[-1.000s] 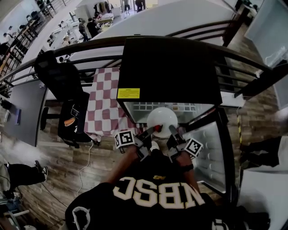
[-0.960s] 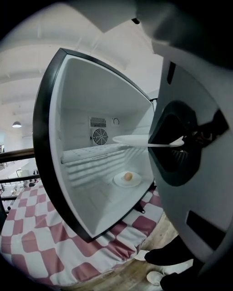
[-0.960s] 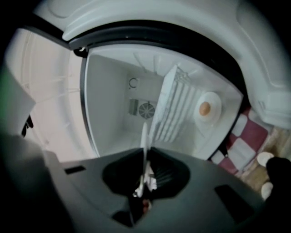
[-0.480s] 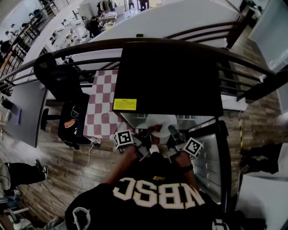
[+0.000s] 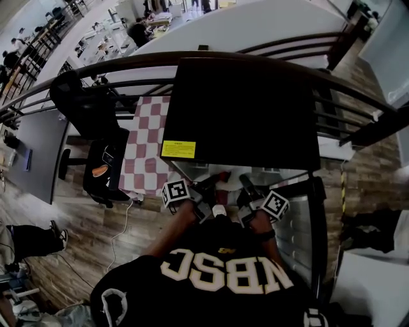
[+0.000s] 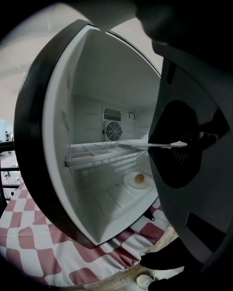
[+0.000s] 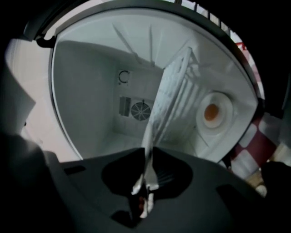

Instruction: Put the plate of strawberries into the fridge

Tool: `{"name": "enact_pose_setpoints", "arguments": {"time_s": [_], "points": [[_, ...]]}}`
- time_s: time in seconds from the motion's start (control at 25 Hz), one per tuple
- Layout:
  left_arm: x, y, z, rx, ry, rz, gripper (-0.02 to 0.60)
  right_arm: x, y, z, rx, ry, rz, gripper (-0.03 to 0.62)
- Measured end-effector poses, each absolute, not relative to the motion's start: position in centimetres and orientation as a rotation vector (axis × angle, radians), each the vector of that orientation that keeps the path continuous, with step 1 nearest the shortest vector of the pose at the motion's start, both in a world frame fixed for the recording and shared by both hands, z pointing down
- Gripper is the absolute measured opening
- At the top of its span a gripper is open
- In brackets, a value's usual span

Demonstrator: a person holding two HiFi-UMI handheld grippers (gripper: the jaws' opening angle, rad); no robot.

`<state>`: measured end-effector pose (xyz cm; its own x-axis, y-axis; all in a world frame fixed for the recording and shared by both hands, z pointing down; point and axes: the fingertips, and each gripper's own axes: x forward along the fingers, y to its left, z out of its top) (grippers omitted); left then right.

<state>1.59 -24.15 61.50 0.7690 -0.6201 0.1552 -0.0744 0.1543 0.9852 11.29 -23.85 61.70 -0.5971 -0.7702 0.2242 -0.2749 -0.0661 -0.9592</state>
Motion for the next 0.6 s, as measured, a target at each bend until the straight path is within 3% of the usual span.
{"name": "enact_pose_setpoints", "arguments": {"time_s": [0.48, 0.6], "points": [[1.0, -25.7, 61.1, 1.420, -0.659, -0.465, 0.028, 12.2, -25.1, 61.0, -1.179, 1.845, -1.644, 0.051], [1.1, -25.6, 60.8, 1.450, -0.652, -0.465, 0.073, 12.1, -25.0, 60.9, -1.174, 1.842, -1.633, 0.051]]}}
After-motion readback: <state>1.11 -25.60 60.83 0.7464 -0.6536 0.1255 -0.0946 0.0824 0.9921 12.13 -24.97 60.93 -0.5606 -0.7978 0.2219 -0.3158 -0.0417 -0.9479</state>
